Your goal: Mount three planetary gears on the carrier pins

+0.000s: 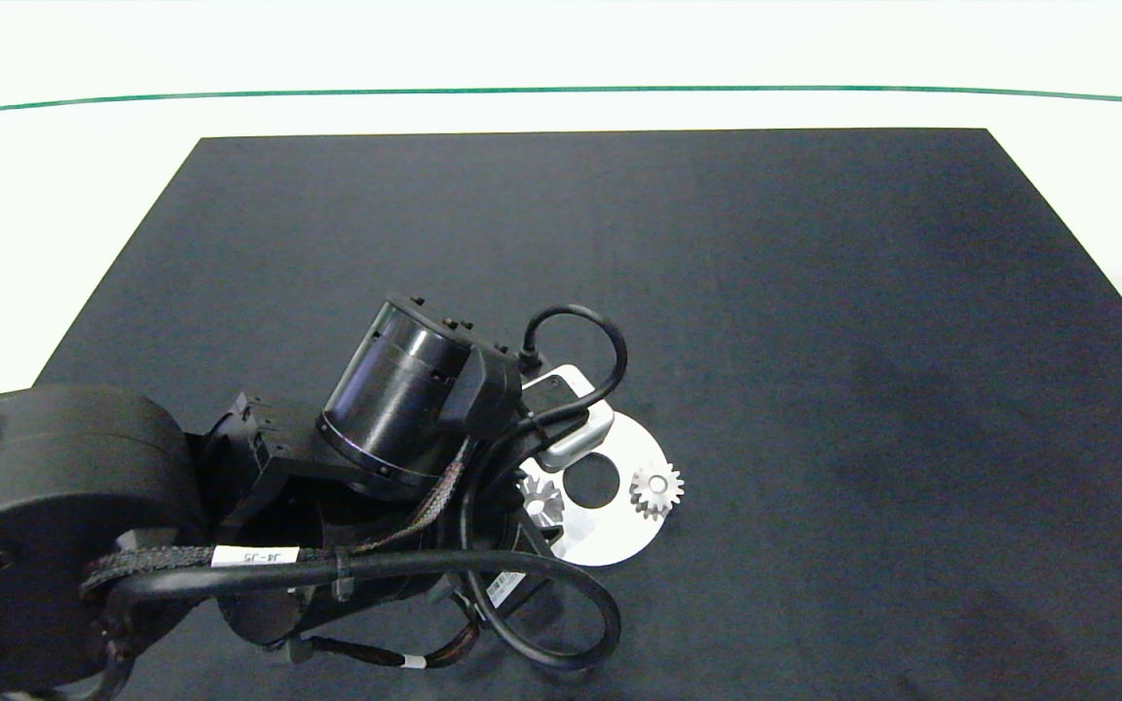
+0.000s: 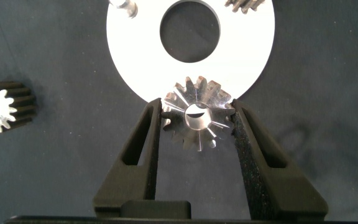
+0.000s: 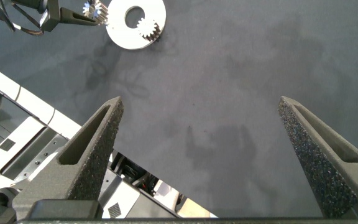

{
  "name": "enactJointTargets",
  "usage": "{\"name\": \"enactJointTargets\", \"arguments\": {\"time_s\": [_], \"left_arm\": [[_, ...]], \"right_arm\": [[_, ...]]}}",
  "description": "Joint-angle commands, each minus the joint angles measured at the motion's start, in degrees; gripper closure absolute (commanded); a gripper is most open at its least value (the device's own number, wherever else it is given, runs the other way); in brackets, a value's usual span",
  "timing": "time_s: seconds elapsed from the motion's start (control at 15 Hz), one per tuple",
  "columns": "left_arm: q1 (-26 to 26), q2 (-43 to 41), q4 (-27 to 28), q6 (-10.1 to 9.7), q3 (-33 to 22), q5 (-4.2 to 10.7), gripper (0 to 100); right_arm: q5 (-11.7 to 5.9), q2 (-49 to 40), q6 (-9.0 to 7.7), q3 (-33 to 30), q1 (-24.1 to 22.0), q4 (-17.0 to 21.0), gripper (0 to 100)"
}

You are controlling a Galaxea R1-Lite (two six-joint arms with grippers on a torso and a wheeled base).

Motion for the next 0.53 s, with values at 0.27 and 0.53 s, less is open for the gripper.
{"name": "enactJointTargets", "arguments": {"time_s": [0.27, 0.53], "left_arm": [[-0.3, 0.3, -0.1, -0.15, 0.0, 0.09, 93], [-0.4, 1.4, -0.1, -0.24, -0.1, 0.09, 93]], "right_arm": [[-0.10, 0.1, -0.05, 0.1, 0.0, -0.5, 0], [-0.10, 0.1, -0.05, 0.1, 0.6, -0.6, 0]]}}
